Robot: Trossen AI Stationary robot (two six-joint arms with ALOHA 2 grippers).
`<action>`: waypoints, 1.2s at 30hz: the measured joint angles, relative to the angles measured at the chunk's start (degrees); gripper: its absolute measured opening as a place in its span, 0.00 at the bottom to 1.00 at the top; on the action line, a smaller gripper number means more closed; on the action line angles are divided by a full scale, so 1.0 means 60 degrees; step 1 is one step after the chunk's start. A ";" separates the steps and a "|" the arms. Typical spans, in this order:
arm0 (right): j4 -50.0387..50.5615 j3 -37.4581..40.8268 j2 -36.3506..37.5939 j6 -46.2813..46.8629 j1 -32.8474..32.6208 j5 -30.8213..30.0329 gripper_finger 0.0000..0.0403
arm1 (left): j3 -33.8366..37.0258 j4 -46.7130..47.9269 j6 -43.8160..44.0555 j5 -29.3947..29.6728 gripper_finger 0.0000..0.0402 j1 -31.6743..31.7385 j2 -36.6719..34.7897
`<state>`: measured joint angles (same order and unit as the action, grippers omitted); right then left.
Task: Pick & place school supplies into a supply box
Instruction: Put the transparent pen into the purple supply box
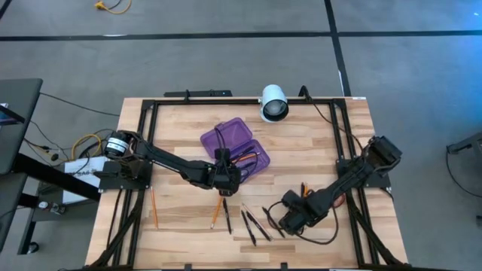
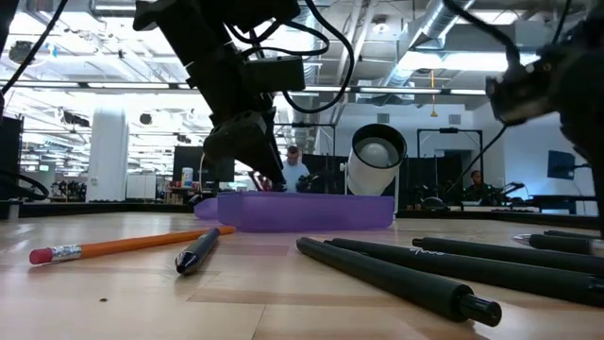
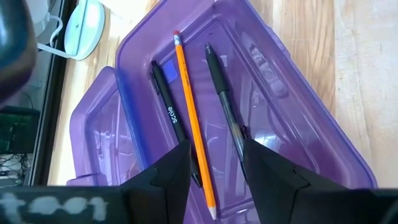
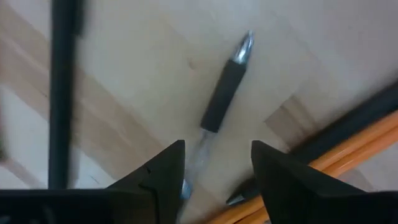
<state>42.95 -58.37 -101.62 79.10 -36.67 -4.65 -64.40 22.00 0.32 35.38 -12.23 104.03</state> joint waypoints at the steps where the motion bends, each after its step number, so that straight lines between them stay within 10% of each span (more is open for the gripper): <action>1: -0.0040 0.0000 -0.0083 -0.0002 -0.0002 0.0080 0.46 | 0.0000 0.0000 -0.0005 0.0000 0.34 -0.0004 0.0000; 10: -0.0037 -0.0026 -0.0249 -0.0152 0.0007 0.0056 0.43 | 0.0000 -0.0002 -0.0015 -0.0004 0.34 -0.0002 0.0000; 25: -0.0791 -0.0012 -0.0261 -0.2548 0.0977 -0.0147 0.05 | 0.0000 0.0662 0.0452 -0.0021 0.34 -0.0004 0.0000; 36: -0.1876 -0.0313 -0.0315 -0.5201 0.2172 -0.1099 0.09 | 0.0000 0.1449 0.1201 -0.0036 0.34 -0.0071 0.0000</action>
<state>31.70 -60.25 -103.50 47.90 -23.63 -11.25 -64.40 30.69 7.52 35.16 -12.65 104.03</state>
